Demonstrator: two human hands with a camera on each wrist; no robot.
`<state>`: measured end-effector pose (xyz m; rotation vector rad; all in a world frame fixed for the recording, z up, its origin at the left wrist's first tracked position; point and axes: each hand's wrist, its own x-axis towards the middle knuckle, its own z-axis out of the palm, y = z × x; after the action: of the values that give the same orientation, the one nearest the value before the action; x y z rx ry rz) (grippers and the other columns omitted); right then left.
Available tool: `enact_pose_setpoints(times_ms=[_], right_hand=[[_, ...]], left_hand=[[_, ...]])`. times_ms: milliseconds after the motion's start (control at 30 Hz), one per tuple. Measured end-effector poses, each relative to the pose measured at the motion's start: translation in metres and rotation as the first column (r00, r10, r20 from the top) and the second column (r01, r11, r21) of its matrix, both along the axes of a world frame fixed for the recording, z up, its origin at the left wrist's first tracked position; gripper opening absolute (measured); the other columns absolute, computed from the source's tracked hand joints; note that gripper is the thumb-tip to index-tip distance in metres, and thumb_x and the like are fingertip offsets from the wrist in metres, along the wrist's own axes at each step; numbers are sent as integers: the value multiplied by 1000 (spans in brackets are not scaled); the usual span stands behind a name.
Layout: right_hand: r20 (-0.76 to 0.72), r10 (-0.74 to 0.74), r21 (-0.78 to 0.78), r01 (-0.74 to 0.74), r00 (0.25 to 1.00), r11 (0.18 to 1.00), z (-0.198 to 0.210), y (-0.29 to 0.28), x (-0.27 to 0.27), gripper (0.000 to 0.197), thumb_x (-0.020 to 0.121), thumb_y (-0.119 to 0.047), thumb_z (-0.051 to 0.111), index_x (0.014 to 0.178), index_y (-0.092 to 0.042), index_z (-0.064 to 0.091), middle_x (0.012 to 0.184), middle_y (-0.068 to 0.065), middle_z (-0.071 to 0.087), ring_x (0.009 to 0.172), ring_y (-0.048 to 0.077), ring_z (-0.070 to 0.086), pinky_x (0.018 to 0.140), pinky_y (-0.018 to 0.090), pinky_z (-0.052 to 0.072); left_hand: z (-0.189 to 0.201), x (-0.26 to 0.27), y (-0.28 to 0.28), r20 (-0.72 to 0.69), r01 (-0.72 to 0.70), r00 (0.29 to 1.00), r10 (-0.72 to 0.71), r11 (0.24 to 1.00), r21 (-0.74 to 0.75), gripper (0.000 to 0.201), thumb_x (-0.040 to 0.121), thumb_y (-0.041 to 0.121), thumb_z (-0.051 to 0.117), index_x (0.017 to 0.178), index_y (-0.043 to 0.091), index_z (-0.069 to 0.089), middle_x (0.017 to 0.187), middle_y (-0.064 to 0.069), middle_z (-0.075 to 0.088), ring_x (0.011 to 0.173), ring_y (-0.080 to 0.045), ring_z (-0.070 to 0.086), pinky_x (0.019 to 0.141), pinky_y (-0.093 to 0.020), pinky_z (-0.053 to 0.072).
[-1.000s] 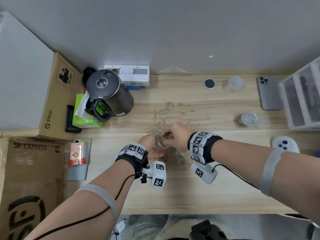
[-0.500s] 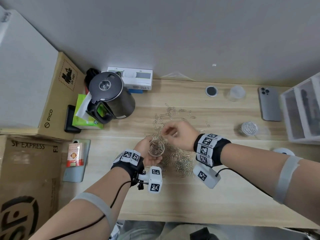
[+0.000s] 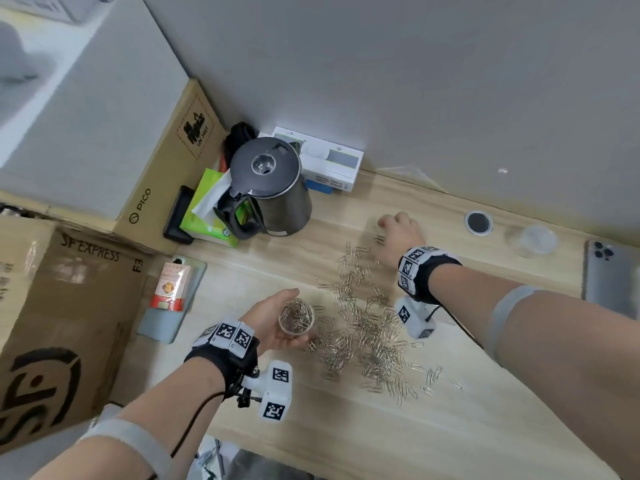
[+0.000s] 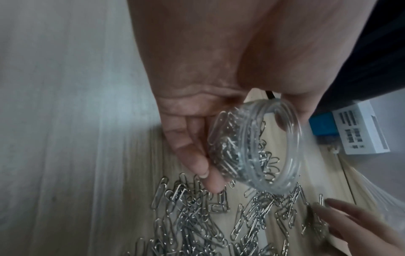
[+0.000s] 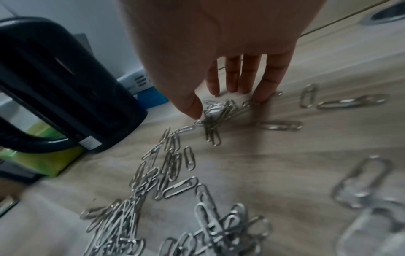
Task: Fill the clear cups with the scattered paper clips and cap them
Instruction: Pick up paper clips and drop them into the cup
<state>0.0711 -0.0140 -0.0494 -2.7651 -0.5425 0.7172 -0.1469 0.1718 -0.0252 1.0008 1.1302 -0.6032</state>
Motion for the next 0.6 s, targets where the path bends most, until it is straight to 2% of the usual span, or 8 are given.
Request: enact_pose_setpoints(times_ms=[67,167,267,333,400,500,600], right_hand=[[6,36,47,-37,999,998,-5,9,-6,48,82,-29,62,127,-14,50,123,9,46,114,30,42,98,38,37],[28,117,68,-119,993,991,-7,18,-27,28,87,-29,57,110,-14,57,112,7,51,107,28,46,92,37,41],[10,209,100,-209,978,973,-7,19,-58,14,87,-21,53,99,-16,58,105,5,54,102,25,47,88,36,42],[-27,279,112,-274,960,955,-5,16,-82,17,84,-12,50,97,-18,59,104,2,55,101,23,49,87,36,45],[-88,357,125,-345,930,930,1,12,-100,17,82,-8,48,90,-20,57,96,-2,55,93,21,51,80,34,48],[-83,409,134,-397,909,908,13,10,-107,9,84,-19,47,87,-20,55,87,-4,56,82,19,53,70,33,50],[-6,329,113,-326,944,939,16,21,-95,15,88,-28,50,97,-20,58,96,-2,55,84,20,56,71,33,50]], left_hand=[[1,-1,1,5,-2,1000,2,1000,-4,41,97,42,57,107,2,59,76,-19,71,60,-31,63,63,-37,50],[-1,-1,2,21,20,1000,-20,1000,-14,45,97,44,55,112,1,60,82,-20,70,61,-30,65,53,-31,52],[-1,0,0,41,29,999,-28,999,-26,47,98,44,51,112,0,59,82,-21,69,63,-30,64,53,-31,51],[1,1,0,47,41,998,-40,999,-29,47,99,44,50,112,0,59,80,-21,68,63,-29,63,54,-31,50],[2,1,0,49,55,997,-53,998,-25,48,100,44,48,113,-1,59,78,-21,69,62,-29,63,54,-31,50],[6,0,4,52,29,998,-28,1000,-7,45,100,42,49,114,0,58,74,-18,69,59,-29,64,52,-30,49],[9,-4,9,49,5,999,-5,1000,12,42,99,41,50,115,3,57,74,-15,69,59,-29,65,52,-29,50]])
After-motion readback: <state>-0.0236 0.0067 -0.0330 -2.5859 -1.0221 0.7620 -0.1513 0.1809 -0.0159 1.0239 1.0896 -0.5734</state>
